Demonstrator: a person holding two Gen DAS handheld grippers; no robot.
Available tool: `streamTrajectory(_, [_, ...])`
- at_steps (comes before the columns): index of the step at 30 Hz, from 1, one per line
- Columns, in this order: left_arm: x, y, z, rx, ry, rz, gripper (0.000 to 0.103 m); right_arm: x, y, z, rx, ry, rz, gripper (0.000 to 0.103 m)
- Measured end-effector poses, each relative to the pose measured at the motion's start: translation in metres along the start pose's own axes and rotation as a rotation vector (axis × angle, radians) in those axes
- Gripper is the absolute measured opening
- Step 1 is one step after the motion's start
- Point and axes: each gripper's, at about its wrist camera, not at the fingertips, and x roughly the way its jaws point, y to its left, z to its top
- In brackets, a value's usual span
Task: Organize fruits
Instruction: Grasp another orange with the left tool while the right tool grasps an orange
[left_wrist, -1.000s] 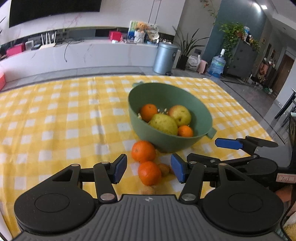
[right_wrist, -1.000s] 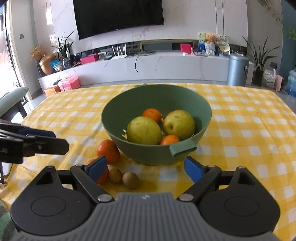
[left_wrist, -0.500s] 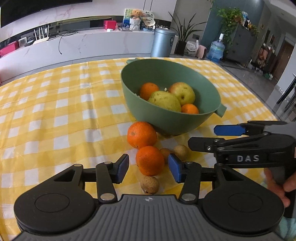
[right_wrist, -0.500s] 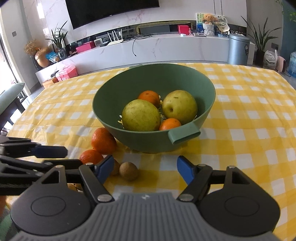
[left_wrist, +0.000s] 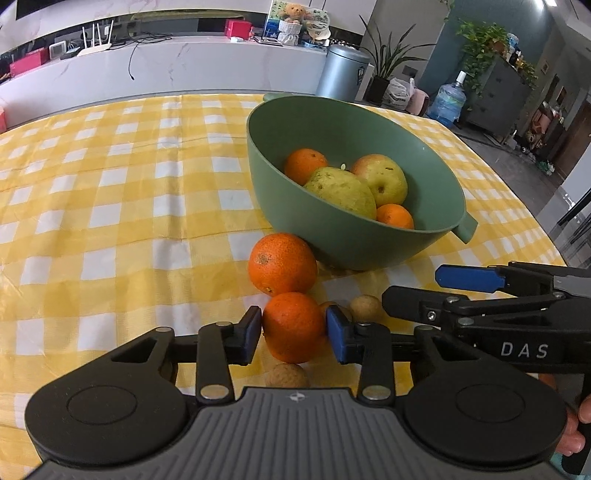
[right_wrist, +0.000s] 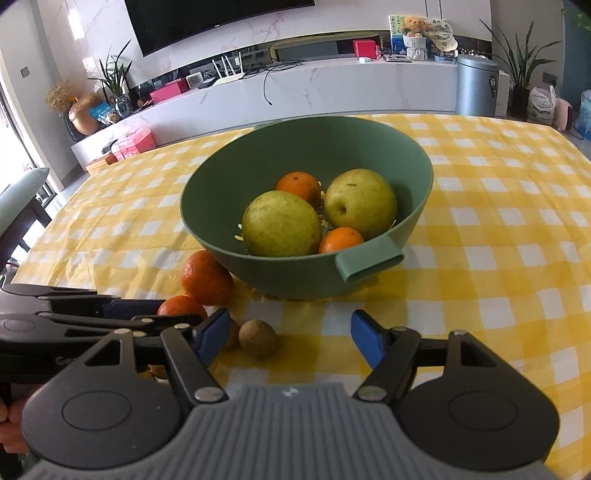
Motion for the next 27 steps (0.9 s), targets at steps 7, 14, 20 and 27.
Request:
streamTrajectory(7, [-0.008,0.000,0.000,-0.006,-0.023,0.002,0.041,0.002,0.002,0.000,-0.014,0.001,0.009,0.069])
streamTrajectory(14, [-0.028,0.005,0.000,-0.026,-0.070,0.024,0.040,-0.006,0.006,0.000,-0.029,-0.055,0.028,0.069])
streamTrajectory(20, [-0.040,0.023,0.005,-0.125,-0.131,0.088,0.040,-0.007,0.021,-0.001,-0.083,-0.097,0.056,0.064])
streamTrajectory(27, [-0.036,0.037,0.008,-0.182,-0.113,0.156,0.040,0.011,0.041,-0.002,-0.095,-0.098,0.095,0.061])
